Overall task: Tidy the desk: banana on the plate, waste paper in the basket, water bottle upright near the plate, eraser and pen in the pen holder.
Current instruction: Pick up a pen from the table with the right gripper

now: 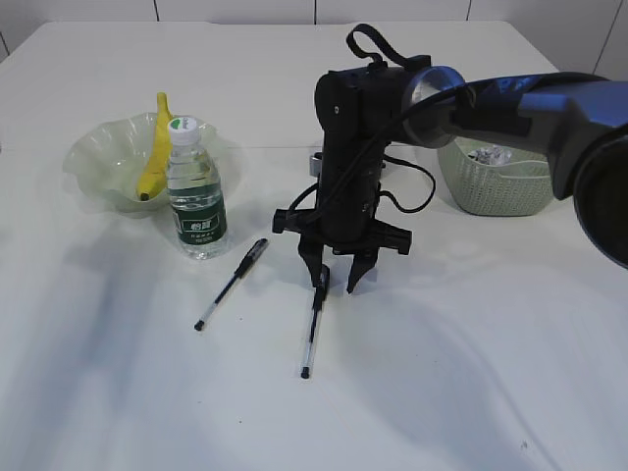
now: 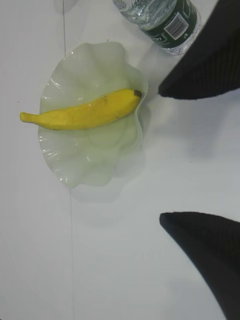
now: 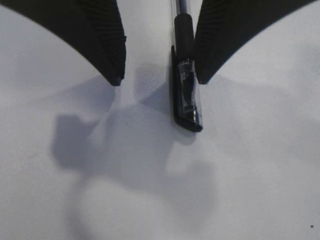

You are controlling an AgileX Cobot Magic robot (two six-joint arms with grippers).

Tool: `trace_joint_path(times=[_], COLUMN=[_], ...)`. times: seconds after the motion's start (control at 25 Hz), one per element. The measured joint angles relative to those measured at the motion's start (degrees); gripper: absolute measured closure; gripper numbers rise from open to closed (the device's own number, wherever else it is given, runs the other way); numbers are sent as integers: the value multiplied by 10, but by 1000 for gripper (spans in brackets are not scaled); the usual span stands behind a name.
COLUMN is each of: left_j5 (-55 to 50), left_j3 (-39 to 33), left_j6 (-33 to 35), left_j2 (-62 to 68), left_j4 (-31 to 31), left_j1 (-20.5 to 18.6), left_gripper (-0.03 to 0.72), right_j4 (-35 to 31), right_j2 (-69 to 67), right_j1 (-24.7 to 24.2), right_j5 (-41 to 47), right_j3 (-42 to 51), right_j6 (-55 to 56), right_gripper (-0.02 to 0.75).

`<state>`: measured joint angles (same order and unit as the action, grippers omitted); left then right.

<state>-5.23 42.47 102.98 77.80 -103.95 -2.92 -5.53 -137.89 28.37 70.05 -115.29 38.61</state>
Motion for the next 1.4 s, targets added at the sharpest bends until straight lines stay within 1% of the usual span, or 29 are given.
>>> trace_joint_path(times=[0.48,0.72,1.0,1.4], left_j5=[0,0,0,0], left_j3=[0,0,0,0], left_j6=[0,0,0,0], left_j2=[0,0,0,0], left_j4=[0,0,0,0], left_j1=[0,0,0,0], left_gripper=[193,193,192,193], right_j4=[4,-18,-19,-21], right_j2=[0,0,0,0], right_j1=[0,0,0,0], right_j5=[0,0,0,-22], right_j3=[0,0,0,0], right_j6=[7,6,6,6], right_gripper=[400,400,401,400])
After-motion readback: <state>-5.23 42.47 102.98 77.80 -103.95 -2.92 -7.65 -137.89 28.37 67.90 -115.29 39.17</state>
